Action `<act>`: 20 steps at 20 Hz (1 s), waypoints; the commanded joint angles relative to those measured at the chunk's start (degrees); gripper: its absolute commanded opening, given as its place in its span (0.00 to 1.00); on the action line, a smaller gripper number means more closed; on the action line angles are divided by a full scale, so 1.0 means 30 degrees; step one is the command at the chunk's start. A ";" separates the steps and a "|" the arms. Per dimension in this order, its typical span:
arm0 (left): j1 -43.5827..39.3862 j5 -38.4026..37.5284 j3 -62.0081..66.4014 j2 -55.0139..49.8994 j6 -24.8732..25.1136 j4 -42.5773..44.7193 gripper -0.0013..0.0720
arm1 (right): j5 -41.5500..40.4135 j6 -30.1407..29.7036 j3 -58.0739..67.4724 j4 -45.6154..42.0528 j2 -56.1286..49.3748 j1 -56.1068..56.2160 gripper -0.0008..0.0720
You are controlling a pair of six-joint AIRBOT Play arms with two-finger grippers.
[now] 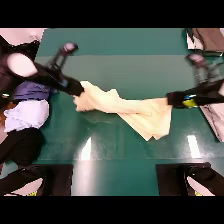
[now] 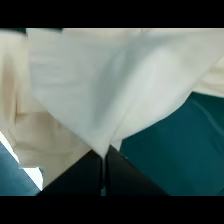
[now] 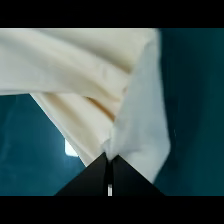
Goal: Fold the shirts.
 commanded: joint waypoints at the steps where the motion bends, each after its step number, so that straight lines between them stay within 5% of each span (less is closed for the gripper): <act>1: 0.0015 -0.1749 0.4677 0.1851 -0.0007 0.0816 0.05 | 0.0117 -0.1311 0.3104 0.0000 0.3264 -0.1552 0.03; 9: 0.0015 -0.2703 1.3923 0.5173 -0.0743 0.1217 0.05 | 0.0109 -0.3730 1.0040 0.0022 0.5705 -0.6003 0.03; 14: 0.0015 -0.0736 1.5081 0.6572 -0.1005 0.1333 0.05 | 0.1778 -0.5129 1.5030 0.0022 0.3840 -0.9092 0.03; 20: 0.0015 -0.2295 1.2065 0.6339 -0.2696 0.8320 0.05 | 0.6033 -0.5340 1.8367 0.0969 -0.1005 -1.1963 0.03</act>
